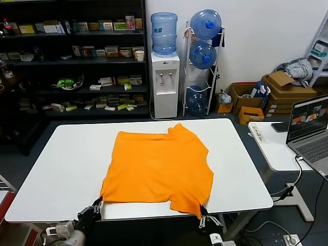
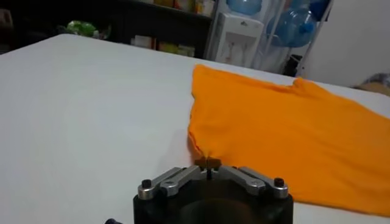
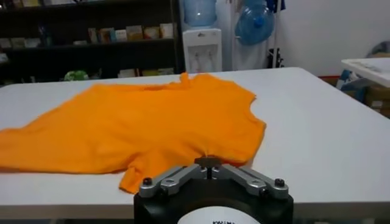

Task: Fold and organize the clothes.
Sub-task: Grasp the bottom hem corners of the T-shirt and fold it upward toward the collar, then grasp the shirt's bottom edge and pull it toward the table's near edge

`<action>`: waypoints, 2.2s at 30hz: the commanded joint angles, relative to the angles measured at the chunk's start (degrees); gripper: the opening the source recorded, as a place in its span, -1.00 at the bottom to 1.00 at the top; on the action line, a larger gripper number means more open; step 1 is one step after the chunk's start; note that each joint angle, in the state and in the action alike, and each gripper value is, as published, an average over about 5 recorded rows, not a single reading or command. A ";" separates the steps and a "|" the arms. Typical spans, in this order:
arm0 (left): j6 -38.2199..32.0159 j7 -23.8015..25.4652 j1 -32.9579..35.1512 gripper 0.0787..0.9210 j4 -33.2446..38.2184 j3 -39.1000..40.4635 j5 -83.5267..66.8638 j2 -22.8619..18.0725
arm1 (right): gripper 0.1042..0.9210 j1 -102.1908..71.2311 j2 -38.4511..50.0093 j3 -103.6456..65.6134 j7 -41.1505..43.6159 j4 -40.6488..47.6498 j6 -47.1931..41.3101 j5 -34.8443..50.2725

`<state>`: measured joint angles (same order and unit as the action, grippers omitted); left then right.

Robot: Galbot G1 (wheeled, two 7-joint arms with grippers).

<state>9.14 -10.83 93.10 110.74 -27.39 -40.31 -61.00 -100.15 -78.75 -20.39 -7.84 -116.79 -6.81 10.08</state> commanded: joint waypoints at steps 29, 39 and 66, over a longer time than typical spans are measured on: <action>-0.48 0.60 -34.28 -0.73 -22.03 14.21 -1.50 0.30 | -0.52 40.40 7.99 11.36 -5.25 23.48 -10.87 14.84; -0.80 1.08 -15.63 -0.05 -12.22 7.24 6.22 0.55 | 0.18 21.33 10.47 1.52 -1.53 14.84 -5.16 4.66; -4.14 5.96 -18.88 0.49 -20.85 4.91 5.18 -3.68 | 0.19 25.90 6.70 0.66 1.94 22.74 -6.61 9.16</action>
<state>5.31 -5.52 74.12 90.71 -22.35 -35.26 -64.21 -74.16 -71.71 -19.48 -6.69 -94.74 -13.43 18.94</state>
